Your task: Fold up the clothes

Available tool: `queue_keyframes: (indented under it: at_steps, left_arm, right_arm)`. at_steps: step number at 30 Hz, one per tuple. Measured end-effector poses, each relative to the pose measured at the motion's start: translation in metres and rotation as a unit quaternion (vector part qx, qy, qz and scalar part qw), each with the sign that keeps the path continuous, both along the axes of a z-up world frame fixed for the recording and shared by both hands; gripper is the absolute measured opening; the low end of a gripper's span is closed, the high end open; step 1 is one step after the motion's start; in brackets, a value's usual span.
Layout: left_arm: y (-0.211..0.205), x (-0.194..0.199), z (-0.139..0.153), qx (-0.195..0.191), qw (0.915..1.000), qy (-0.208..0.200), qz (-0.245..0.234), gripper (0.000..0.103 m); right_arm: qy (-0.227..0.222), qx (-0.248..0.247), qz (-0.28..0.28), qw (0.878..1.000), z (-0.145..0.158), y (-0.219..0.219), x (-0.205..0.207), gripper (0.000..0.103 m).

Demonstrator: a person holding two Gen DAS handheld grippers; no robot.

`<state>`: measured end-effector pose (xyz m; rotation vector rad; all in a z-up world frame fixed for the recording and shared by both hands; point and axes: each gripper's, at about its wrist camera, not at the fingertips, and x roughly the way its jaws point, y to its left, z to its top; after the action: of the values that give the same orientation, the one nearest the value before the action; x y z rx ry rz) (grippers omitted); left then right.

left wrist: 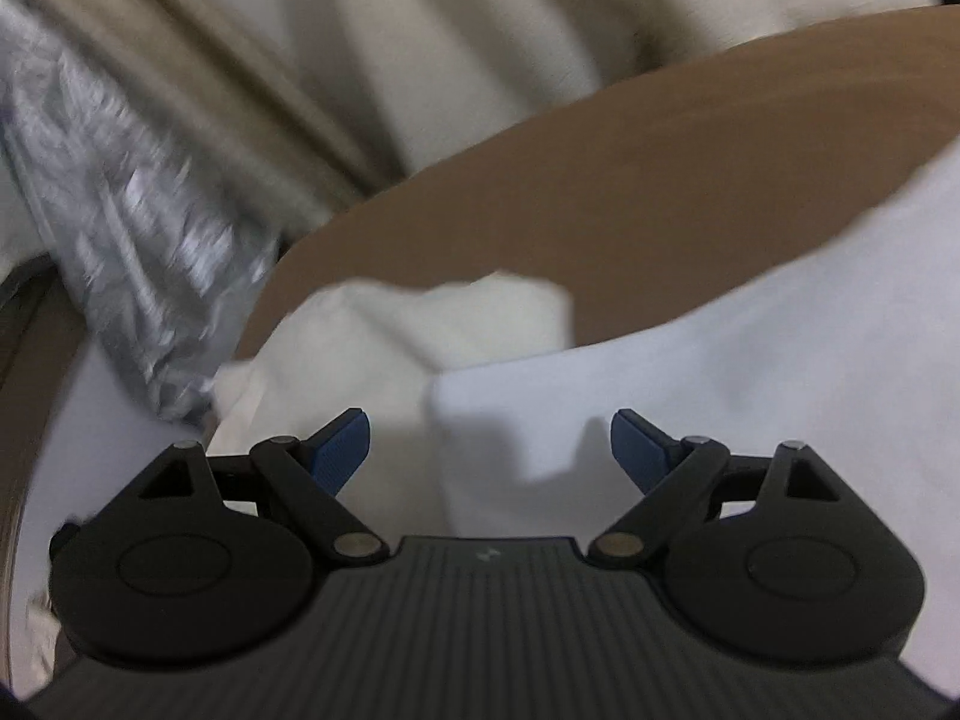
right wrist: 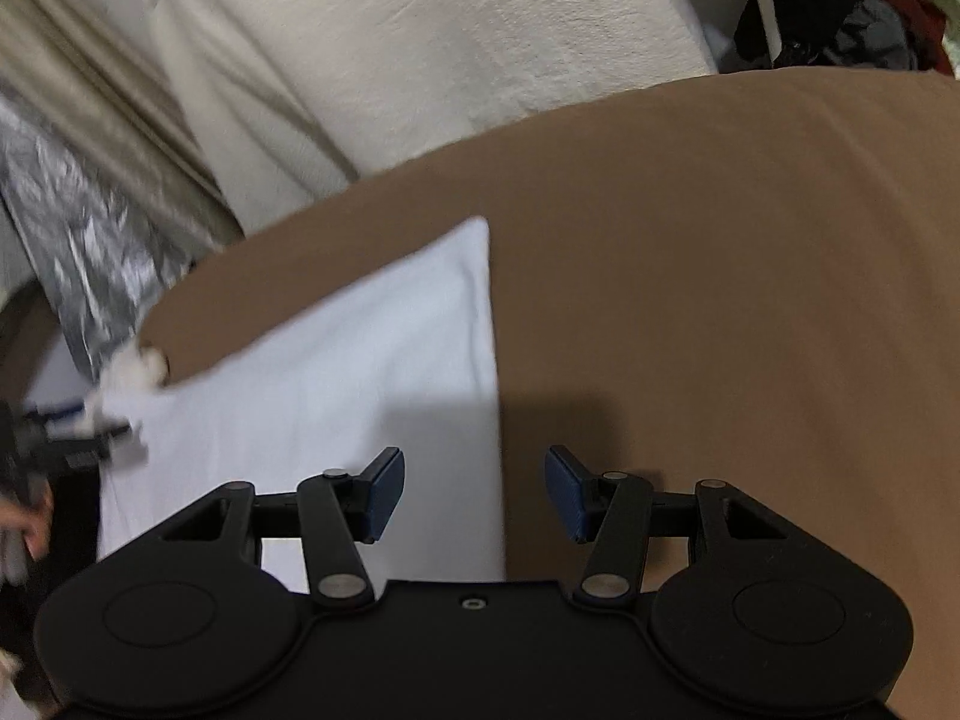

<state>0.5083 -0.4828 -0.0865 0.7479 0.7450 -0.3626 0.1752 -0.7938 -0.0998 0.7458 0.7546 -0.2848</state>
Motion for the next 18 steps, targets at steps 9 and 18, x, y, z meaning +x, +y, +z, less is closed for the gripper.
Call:
queue_keyframes:
  at_steps: [9,18]
  left_arm:
    - [0.046,-0.020,0.007,-0.129,0.9914,0.020,-0.014,0.004]
    - [0.088,-0.092,0.052,-0.225,0.9729,-0.016,-0.051,0.004]
  right_arm:
    - [0.062,-0.143,0.013,0.988,-0.014,0.013,0.109,0.030]
    - [-0.007,-0.218,-0.010,0.976,0.049,0.072,0.069,0.006]
